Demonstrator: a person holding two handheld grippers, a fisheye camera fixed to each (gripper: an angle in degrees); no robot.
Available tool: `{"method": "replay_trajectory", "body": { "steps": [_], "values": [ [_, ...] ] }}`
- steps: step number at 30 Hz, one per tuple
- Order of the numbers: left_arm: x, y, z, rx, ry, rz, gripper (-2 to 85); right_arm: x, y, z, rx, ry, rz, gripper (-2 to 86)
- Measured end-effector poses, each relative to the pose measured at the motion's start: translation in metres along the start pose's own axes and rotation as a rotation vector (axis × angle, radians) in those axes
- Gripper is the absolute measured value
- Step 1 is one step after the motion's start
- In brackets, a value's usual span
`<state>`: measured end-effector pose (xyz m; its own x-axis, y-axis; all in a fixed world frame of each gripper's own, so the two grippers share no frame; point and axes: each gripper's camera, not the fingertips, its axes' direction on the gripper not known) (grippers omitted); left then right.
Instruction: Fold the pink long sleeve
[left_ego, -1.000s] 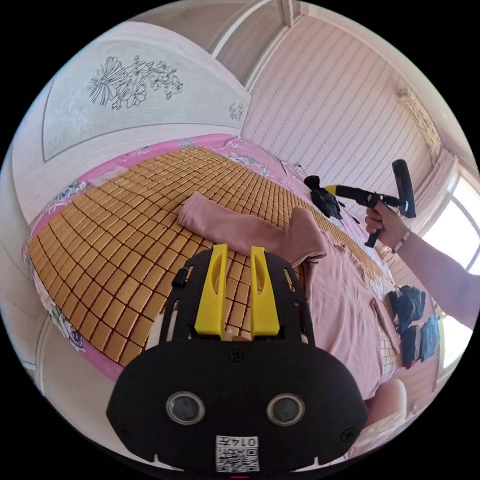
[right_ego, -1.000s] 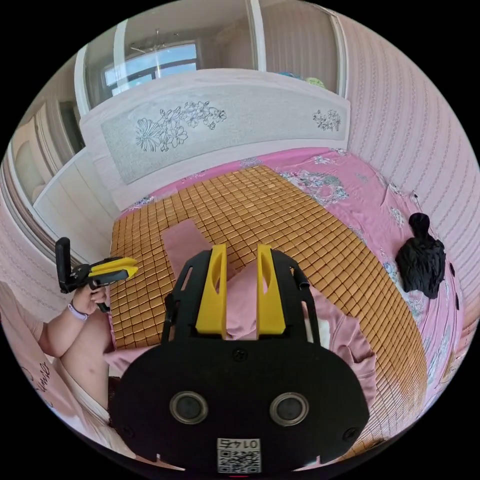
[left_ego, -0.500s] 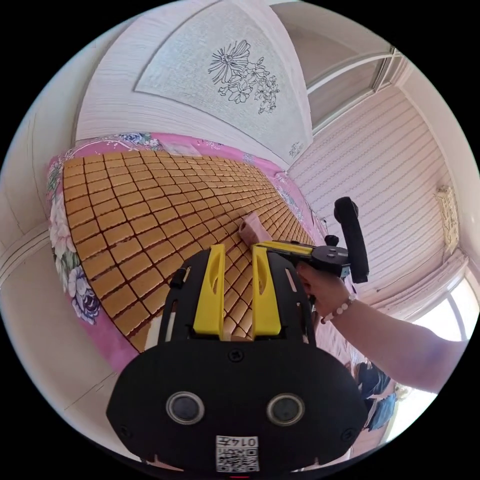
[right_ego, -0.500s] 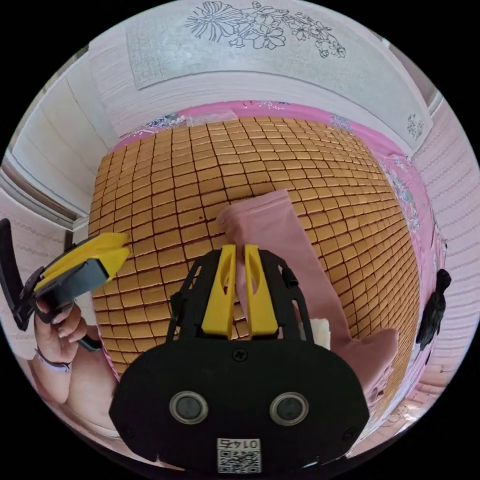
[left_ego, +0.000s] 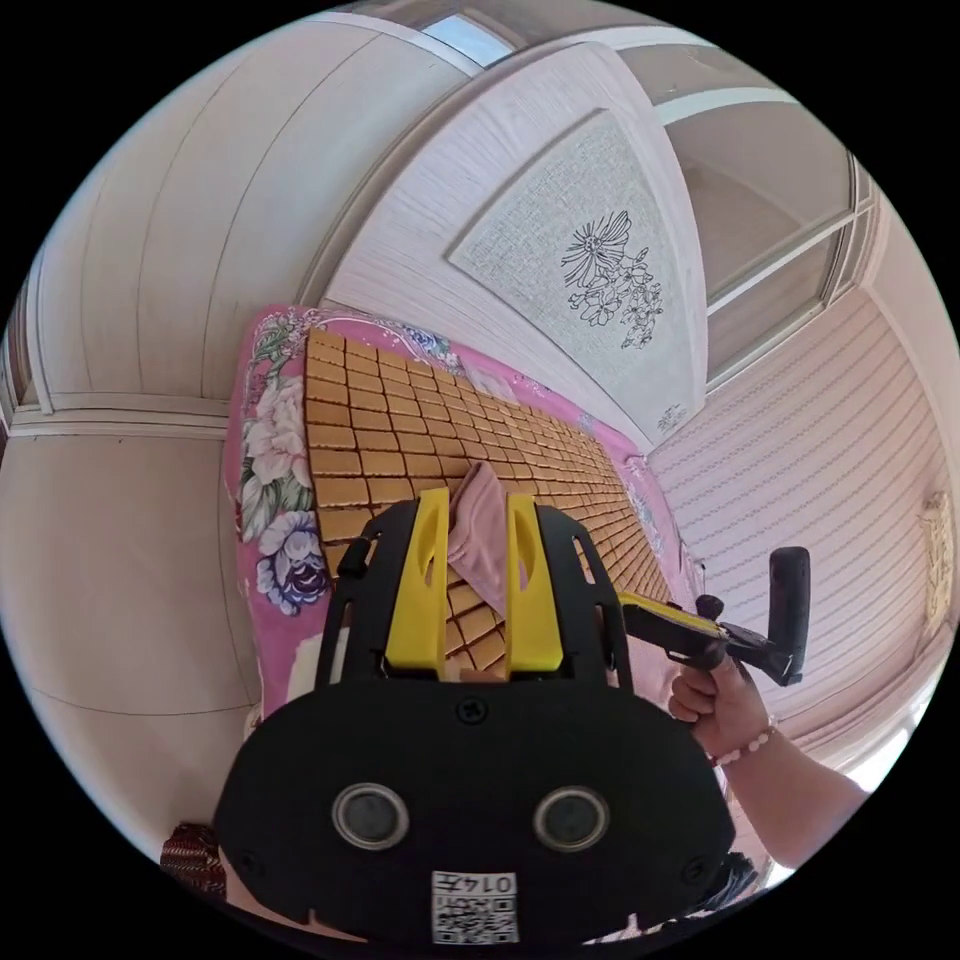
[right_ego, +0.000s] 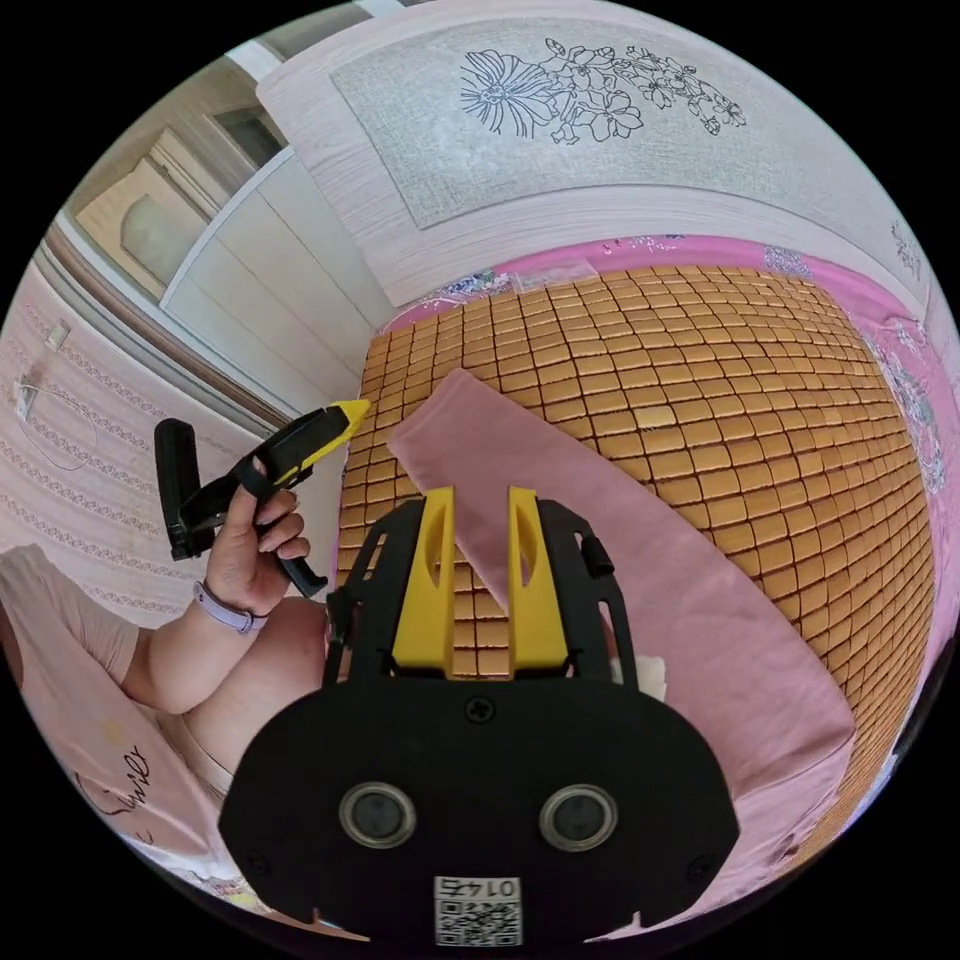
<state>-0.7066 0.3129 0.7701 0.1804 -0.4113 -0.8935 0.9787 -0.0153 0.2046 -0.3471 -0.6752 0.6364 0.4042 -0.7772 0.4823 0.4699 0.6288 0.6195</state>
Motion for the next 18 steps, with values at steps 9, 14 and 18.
{"method": "replay_trajectory", "body": {
  "steps": [9,14,18],
  "values": [
    [0.003,-0.003,0.045,-0.204,-0.033,0.001,7.8,-0.020,0.022,0.027,-0.083,0.223,-0.091,8.5],
    [-0.003,0.002,0.054,-0.217,0.041,-0.035,5.5,-0.047,0.018,0.023,-0.137,0.332,-0.223,7.6],
    [-0.017,0.006,0.061,-0.248,0.137,-0.120,4.7,-0.043,0.004,0.006,-0.206,0.254,-0.168,7.2]
  ]
}}
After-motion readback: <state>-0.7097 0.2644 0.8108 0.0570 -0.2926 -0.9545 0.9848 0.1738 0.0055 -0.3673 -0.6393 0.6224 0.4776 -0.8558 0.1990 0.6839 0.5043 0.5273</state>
